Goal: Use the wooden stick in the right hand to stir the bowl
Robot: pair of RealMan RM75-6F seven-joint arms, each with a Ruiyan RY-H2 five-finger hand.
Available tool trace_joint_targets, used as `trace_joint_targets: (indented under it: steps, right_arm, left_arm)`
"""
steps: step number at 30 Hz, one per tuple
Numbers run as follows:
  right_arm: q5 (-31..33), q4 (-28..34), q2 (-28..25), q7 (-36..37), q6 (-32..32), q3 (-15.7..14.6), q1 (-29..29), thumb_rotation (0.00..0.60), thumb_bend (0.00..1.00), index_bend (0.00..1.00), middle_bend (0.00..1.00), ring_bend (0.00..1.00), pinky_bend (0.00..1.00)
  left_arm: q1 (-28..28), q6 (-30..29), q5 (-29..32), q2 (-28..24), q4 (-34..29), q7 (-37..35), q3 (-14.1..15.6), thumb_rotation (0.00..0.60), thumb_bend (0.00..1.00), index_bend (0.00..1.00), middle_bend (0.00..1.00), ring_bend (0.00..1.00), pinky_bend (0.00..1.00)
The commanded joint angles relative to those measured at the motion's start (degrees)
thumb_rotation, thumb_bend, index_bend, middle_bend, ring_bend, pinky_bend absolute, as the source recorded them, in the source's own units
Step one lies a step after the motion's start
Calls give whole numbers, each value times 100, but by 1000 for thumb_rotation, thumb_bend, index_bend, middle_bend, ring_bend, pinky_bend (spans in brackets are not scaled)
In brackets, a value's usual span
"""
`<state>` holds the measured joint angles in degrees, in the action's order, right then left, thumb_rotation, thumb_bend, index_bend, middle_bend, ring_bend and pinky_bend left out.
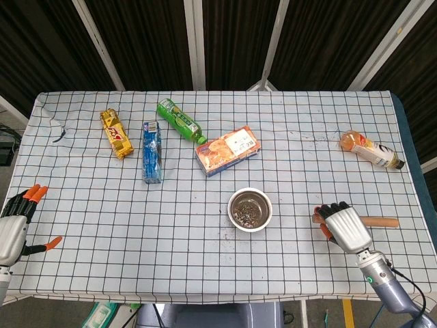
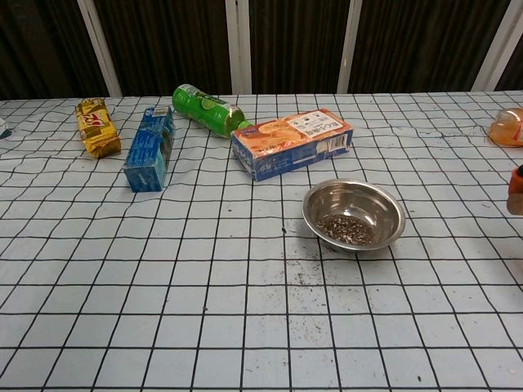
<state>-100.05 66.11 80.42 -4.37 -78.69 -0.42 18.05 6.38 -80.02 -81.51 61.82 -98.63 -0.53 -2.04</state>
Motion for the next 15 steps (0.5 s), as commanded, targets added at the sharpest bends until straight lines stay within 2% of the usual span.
trace_joint_targets:
  steps: [1,7,15]
  right_arm:
    - [124,189,-24,-80,164,-62,-6,600,600,769,623,617,517]
    - [284,447,-20,-18,354,-132,-28,600,600,755,623,602,517]
    - [312,656,-53,-136,553,-252,2,600,599,601,550,527,517]
  left_arm:
    - [3,12,1,-6,-4,-3,5,600,21,0,0,0,0]
    - [3,33,5,-15,2,-9,17,600,22,0,0,0,0]
    - [11,68,36,-25,-30,22,20,600,21,0,0,0,0]
